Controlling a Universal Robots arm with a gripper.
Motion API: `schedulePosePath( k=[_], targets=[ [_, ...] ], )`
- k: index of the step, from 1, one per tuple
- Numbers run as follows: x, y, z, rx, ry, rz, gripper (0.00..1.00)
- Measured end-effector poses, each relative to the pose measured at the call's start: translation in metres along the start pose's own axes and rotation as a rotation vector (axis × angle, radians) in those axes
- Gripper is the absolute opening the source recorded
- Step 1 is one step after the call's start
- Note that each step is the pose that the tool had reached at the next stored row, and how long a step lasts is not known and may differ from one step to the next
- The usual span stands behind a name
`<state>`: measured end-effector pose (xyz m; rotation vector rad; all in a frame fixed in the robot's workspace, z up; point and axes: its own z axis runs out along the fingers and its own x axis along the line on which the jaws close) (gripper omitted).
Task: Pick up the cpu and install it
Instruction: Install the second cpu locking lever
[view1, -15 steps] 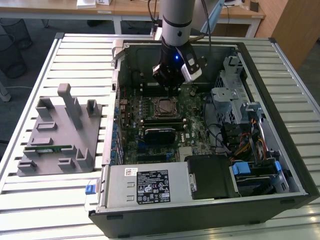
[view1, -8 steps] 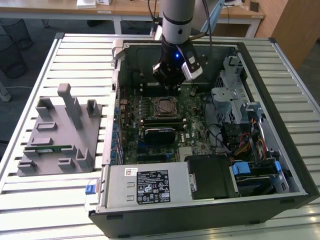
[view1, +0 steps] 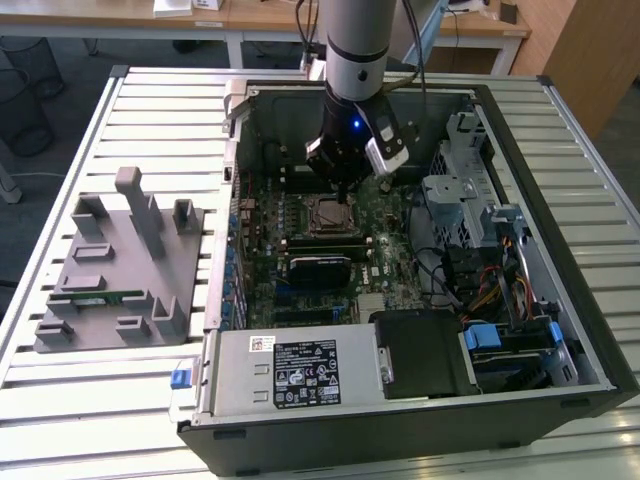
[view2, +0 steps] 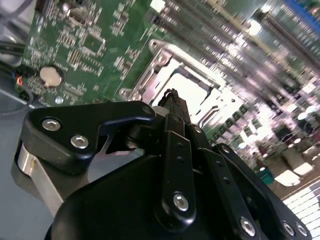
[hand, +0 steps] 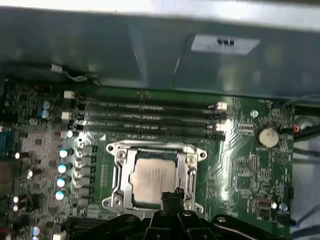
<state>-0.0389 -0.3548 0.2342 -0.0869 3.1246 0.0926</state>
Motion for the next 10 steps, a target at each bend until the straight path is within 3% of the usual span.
schedulePosePath(
  k=[2, 6, 10],
  targets=[
    [0.0001, -0.0044, -0.0002, -0.0001, 0.0034, 0.000, 0.11],
    [-0.0013, -0.0076, -0.0005, -0.0015, 0.0277, 0.002, 0.11],
    [-0.0007, -0.0191, -0.0008, -0.0026, 0.0299, 0.002, 0.11]
  ],
)
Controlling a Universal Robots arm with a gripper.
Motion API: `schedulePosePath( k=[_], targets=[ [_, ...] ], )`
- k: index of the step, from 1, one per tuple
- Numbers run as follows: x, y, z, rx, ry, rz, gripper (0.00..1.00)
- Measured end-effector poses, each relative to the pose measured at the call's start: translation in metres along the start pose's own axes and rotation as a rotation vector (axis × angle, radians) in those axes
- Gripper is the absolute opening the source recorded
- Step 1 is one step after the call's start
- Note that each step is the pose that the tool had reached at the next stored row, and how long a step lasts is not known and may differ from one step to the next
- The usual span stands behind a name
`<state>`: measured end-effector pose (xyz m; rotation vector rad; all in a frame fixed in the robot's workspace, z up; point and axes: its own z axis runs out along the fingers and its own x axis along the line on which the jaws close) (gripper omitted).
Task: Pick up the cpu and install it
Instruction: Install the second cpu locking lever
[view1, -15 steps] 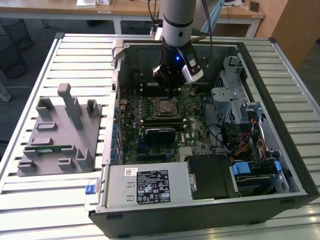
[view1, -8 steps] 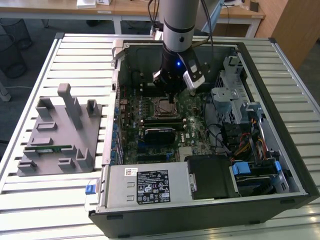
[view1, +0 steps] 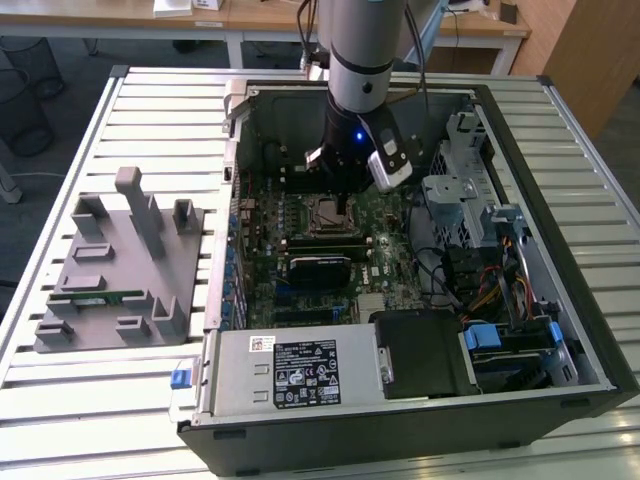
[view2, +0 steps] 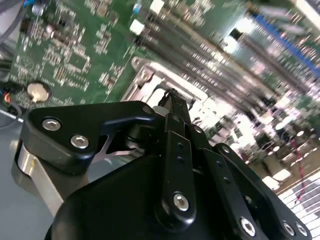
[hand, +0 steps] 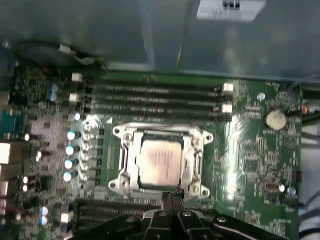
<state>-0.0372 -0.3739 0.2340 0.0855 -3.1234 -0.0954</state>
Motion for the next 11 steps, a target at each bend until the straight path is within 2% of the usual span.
schedulePosePath(
  k=[5, 11],
  targets=[
    [0.0015, -0.0118, -0.0004, 0.0002, 0.0000, 0.000, 0.11],
    [0.0164, -0.0120, 0.0015, -0.0003, -0.0001, 0.000, 0.11]
  ],
)
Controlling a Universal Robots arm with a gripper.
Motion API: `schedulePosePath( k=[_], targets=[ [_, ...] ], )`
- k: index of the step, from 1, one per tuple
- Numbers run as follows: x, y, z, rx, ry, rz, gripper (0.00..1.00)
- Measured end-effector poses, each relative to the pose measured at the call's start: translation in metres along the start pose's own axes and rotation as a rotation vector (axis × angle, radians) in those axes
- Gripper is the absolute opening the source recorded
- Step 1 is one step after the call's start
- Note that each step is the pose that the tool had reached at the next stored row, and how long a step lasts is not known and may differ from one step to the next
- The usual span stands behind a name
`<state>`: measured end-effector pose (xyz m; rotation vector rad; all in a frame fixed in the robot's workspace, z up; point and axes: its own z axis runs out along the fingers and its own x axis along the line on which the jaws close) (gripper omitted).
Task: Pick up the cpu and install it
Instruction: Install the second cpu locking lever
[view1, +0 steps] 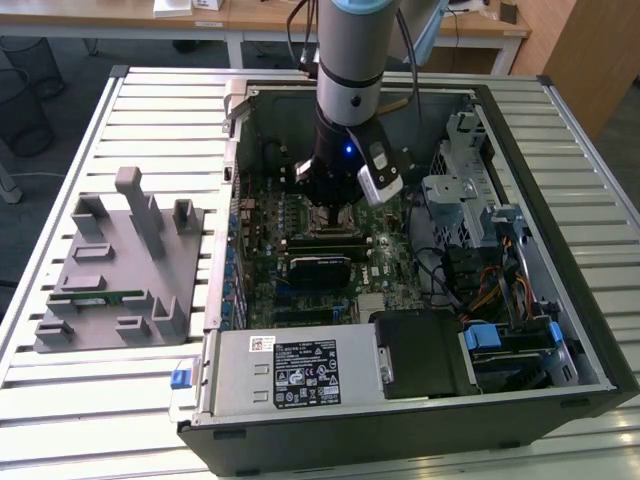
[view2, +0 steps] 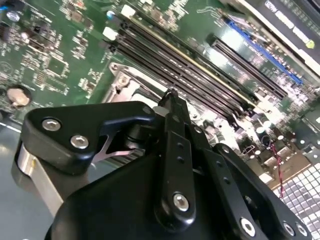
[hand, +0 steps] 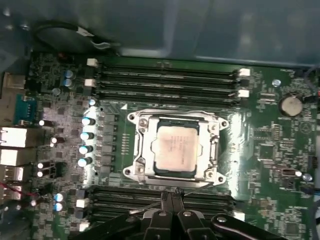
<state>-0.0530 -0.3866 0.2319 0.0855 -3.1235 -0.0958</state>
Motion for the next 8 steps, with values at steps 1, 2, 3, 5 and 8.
schedulePosePath(
  k=[1, 2, 3, 5, 8],
  targets=[
    [0.0012, 0.0000, 0.0008, 0.0000, 0.0000, 0.000, 0.11],
    [0.0020, -0.0001, 0.0020, 0.0001, 0.0000, 0.000, 0.11],
    [0.0026, -0.0001, 0.0036, 0.0000, 0.0000, 0.000, 0.11],
    [0.0039, -0.0003, 0.0071, 0.0001, 0.0002, 0.000, 0.11],
    [0.0057, -0.0010, 0.0119, -0.0005, 0.0003, 0.000, 0.11]
  ],
)
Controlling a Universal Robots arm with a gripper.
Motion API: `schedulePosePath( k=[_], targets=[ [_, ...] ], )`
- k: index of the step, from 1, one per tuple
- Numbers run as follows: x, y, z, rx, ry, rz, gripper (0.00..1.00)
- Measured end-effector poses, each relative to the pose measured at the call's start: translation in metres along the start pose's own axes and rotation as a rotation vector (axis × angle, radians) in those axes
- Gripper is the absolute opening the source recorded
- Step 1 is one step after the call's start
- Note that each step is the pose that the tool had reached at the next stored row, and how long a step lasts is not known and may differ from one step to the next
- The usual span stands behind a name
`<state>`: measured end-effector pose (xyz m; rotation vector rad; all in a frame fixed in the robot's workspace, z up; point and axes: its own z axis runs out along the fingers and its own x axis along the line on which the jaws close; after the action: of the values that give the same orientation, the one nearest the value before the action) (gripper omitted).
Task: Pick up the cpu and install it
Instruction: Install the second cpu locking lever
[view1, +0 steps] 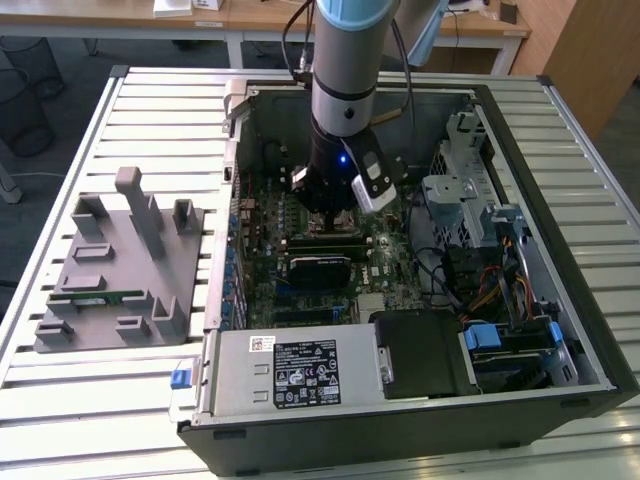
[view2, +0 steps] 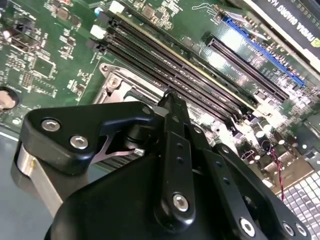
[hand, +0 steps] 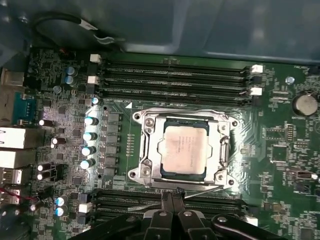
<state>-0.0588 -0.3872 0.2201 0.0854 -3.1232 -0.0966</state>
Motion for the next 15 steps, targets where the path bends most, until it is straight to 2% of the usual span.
schedulePosePath(
  k=[5, 8, 10, 15],
  targets=[
    [0.0070, -0.0022, 0.0047, -0.0118, -0.0005, 0.000, 0.11],
    [0.0122, -0.0044, 0.0069, -0.0227, -0.0012, 0.000, 0.11],
    [0.0130, -0.0068, 0.0081, -0.0302, -0.0017, -0.001, 0.11],
    [0.0138, -0.0098, 0.0099, -0.0651, -0.0035, -0.001, 0.11]
  ],
)
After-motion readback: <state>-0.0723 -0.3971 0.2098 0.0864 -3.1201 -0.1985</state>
